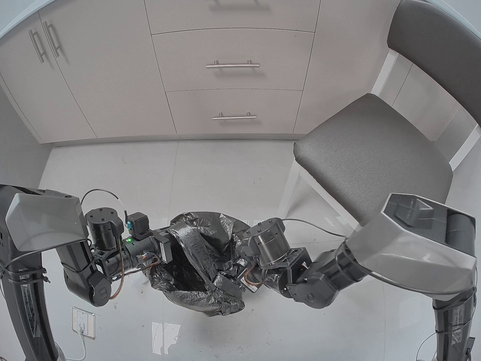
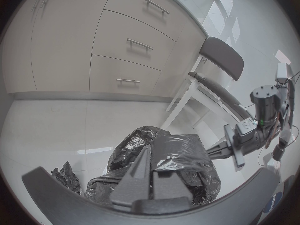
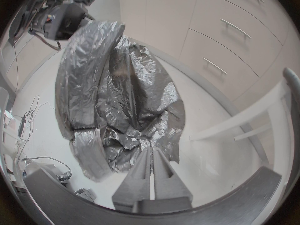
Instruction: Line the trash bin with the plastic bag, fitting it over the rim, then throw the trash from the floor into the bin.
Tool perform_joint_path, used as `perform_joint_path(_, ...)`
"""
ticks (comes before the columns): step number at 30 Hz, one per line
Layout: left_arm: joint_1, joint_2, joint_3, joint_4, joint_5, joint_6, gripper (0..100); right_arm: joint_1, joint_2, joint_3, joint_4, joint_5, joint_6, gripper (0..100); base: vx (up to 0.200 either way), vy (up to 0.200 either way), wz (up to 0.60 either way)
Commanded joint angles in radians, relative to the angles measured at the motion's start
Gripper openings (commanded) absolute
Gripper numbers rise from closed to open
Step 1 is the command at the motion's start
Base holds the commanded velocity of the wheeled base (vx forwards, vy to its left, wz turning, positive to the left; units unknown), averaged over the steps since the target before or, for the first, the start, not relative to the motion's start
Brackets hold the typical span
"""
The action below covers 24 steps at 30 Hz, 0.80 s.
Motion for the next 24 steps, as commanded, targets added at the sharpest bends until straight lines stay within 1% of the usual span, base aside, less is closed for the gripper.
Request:
perform_joint_path(1, 0.002, 0.0, 0.001, 0.0, 0.001, 0.001, 0, 0.078, -0.157, 0.175, -0.015, -0.047, 0.09, 0, 0.0, 0.0, 0.0)
perform_joint_path(2, 0.002, -0.001, 0.001, 0.0, 0.001, 0.001, 0, 0.107, -0.164, 0.202, -0.031, -0.054, 0.112, 0, 0.0, 0.0, 0.0)
perform_joint_path(4, 0.002, -0.001, 0.001, 0.0, 0.001, 0.001, 0, 0.153, -0.157, 0.227, -0.071, -0.061, 0.126, 0, 0.0, 0.0, 0.0)
perform_joint_path(8, 0.004, -0.001, 0.003, 0.0, 0.001, 0.001, 0, 0.202, -0.13, 0.224, -0.101, -0.08, 0.126, 0, 0.0, 0.0, 0.0)
perform_joint_path(9, 0.005, -0.003, 0.003, 0.0, 0.001, 0.001, 0, 0.216, -0.127, 0.221, -0.101, -0.08, 0.126, 100, 0.0, 0.0, 0.0)
perform_joint_path(12, 0.008, -0.01, 0.004, 0.0, 0.001, 0.001, 0, 0.24, -0.107, 0.213, -0.104, -0.08, 0.124, 100, 0.0, 0.0, 0.0)
perform_joint_path(17, 0.01, -0.012, 0.012, 0.0, 0.001, 0.001, 0, 0.243, -0.07, 0.189, -0.115, -0.08, 0.127, 100, 0.0, 0.0, 0.0)
perform_joint_path(20, 0.01, -0.013, 0.024, 0.0, 0.001, 0.001, 0, 0.251, -0.022, 0.163, -0.152, -0.08, 0.124, 100, 0.0, 0.0, 0.0)
perform_joint_path(24, 0.011, -0.021, 0.036, 0.0, 0.001, 0.001, 0, 0.262, 0.004, 0.13, -0.152, -0.081, 0.119, 100, 0.0, 0.0, 0.0)
